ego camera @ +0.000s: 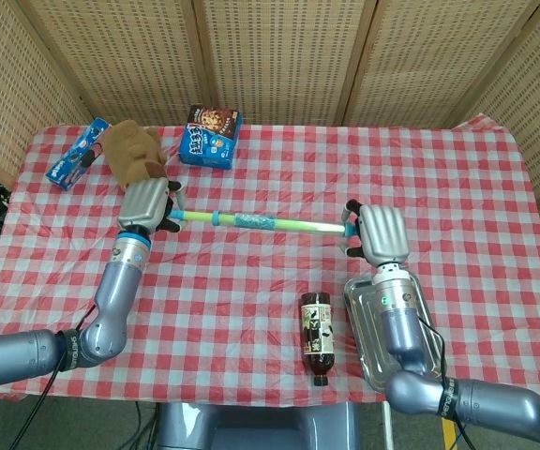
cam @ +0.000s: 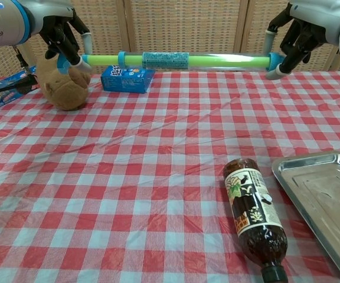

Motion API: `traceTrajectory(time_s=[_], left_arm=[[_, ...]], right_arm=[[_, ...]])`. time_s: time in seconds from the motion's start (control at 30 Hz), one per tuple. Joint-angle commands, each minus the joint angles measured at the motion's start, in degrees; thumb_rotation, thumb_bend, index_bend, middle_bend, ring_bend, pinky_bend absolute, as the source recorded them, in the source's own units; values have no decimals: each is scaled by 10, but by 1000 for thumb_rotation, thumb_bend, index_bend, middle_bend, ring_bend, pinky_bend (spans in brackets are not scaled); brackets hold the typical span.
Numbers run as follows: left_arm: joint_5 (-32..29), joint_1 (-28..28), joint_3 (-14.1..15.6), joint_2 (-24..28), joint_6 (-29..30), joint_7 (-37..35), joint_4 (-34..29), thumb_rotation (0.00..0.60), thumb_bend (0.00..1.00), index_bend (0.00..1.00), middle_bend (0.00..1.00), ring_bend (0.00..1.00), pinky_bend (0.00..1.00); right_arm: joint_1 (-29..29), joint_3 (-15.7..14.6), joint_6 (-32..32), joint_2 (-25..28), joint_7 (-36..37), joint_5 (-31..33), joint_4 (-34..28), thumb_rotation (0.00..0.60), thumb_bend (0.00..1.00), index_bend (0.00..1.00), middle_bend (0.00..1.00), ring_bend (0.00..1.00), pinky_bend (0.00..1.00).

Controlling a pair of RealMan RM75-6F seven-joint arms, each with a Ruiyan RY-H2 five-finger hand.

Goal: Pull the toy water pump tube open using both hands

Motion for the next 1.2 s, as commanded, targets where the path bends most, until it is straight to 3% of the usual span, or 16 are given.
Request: traceTrajectory(time_s=[0.03,0.5,1.2], left_arm=[[0,0,1,0,-1,-1,1,600,578,886,921,864,732],[2,0,11,4,-1,-6,2,600,578,887,921,864,732],[23,42,55,27,-5,-28,7,600,578,887,921,864,732]], right_arm=[[-1,0,1,-2,3,1,4,600,395,602,1000,1000,634],[-13,-6,-1,8,14,2,15,600,448,643,1000,1000,633],[-58,-20,-19,46,68,2,60,600,447,645,1000,1000,633]])
